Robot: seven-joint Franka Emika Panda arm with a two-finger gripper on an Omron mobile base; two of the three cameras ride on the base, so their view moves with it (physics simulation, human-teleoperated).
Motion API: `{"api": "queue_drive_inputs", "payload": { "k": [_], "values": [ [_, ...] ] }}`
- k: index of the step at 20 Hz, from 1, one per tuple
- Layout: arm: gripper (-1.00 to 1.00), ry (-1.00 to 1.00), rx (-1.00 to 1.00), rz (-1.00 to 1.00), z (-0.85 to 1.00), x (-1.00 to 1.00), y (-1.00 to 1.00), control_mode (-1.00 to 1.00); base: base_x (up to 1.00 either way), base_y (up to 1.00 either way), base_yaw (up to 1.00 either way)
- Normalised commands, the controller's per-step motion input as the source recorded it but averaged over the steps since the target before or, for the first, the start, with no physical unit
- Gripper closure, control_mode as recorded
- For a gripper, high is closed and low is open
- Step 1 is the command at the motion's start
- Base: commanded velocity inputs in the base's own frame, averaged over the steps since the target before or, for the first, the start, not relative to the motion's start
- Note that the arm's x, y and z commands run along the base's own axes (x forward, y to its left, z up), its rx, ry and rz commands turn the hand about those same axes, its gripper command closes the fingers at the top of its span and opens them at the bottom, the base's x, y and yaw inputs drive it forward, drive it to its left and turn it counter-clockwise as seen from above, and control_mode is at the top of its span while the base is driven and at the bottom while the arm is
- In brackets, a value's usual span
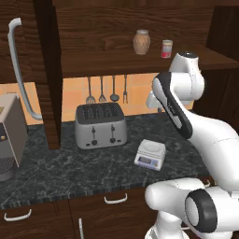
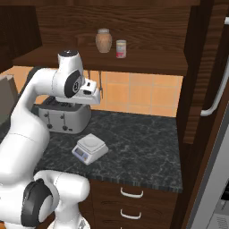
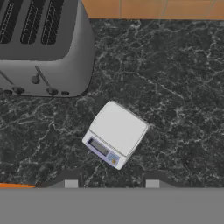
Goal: Pick the canned food and place it on the digital scale for weighing, and close the cabinet.
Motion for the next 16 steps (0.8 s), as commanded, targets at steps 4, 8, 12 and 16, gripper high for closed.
{"api": "queue_drive_inputs", "payload": {
  "k": [4, 8, 12, 16],
  "values": [
    [-1.0, -0.07, 0.0, 0.0, 0.0, -0.65, 0.0, -1.0, 0.0, 0.0, 0.0],
    [-1.0, -0.35, 0.0, 0.0, 0.07, -0.8, 0.0, -1.0, 0.0, 0.0, 0.0],
    [-1.0, -0.36, 0.0, 0.0, 0.35, -0.5, 0.0, -1.0, 0.0, 0.0, 0.0],
    [-1.0, -0.31, 0.0, 0.0, 0.56, -0.34, 0.0, -1.0, 0.0, 0.0, 0.0]
  ]
}}
